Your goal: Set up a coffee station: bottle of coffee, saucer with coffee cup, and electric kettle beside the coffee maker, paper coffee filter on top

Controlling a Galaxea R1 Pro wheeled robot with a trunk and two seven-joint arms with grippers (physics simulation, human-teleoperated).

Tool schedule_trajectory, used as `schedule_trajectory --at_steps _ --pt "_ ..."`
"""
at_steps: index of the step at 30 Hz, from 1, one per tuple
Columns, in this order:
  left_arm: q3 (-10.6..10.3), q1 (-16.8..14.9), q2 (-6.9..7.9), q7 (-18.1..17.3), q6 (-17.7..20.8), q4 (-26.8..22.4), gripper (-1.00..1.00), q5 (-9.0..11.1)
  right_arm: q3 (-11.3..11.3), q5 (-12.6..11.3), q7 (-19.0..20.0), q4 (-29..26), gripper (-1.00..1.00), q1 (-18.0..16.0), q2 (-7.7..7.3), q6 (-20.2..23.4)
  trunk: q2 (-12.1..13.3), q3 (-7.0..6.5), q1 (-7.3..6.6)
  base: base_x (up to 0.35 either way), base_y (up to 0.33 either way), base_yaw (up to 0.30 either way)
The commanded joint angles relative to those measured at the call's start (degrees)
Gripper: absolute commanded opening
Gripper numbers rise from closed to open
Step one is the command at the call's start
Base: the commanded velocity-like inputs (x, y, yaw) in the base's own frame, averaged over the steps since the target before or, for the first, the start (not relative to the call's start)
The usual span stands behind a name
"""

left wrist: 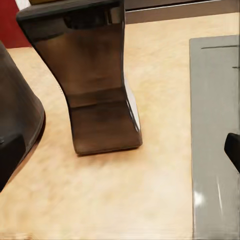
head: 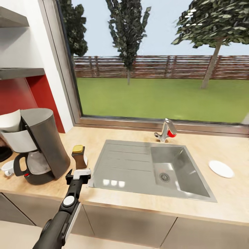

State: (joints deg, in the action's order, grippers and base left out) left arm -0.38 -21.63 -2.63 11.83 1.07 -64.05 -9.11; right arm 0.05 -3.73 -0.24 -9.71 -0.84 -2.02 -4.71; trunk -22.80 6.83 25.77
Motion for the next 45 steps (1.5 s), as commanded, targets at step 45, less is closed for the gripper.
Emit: schedule_trajectory --at_steps 45 --pt "6.28 19.11 4.3 -0.93 -14.33 31.56 1.0 4.58 0.04 -0.32 0.13 -0.4 1.0 -0.04 0.0 -0.23 -0.12 0.12 0.01 -0.123 0.026 0.138"
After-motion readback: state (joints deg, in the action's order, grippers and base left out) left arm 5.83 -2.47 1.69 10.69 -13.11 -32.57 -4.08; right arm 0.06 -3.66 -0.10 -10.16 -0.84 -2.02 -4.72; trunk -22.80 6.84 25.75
